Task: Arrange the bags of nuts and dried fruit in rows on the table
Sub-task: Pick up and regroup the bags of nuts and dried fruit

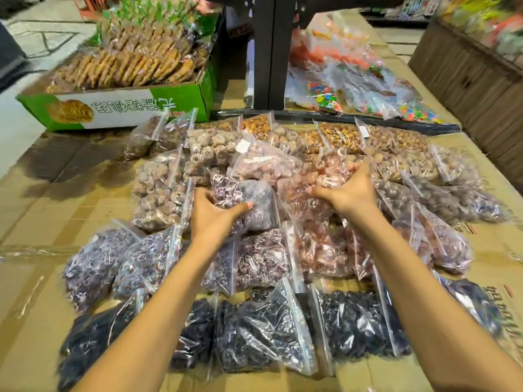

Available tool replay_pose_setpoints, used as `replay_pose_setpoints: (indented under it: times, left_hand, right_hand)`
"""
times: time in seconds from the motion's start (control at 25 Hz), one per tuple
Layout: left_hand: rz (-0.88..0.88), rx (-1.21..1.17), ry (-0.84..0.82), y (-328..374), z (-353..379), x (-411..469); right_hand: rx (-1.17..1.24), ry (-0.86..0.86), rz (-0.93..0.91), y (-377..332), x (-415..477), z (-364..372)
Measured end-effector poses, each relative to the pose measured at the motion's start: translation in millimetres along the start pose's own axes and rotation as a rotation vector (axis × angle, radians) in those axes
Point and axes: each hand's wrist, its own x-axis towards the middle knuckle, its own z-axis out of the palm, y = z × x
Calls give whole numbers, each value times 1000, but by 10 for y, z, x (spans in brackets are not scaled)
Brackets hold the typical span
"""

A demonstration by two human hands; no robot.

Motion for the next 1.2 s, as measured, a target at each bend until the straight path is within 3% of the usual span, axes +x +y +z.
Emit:
replay_pose_setpoints:
  times: [0.16,0.32,0.44,0.56,0.72,0.92,1.0,1.12,1.2]
  left_hand:
    - [132,-110,-10,37,-636,-31]
    - [59,-382,-28,-187,-1487,201]
    - [-53,-575,-180,-511,-2266,406]
    - [-146,-627,-338,-877,-2933,540]
    - [-246,-574,-319,-1402,-3463,729]
    - [-382,-313,-335,-1872,-3633,822]
    - [-279,-19,-232,-1954,-3570,782]
    - [56,620,-156,-2073,-3474,787]
    - [120,595,-166,-2168,-3420,838]
  right_hand:
    - [222,53,-11,-275,-460,142]
    - [438,95,53,-414,-882,651]
    - [536,167,97,-456,-1191,1248]
    - [606,185,123,-513,-1431,1897]
    - [604,175,169,-470,-1529,2598]
    - [623,132,217,-560,-1735,2848]
    - [614,135,206,-589,-1820,2858]
    - [627,167,194,-528,-1910,2795]
    - [640,198,202,-455,-1975,2738]
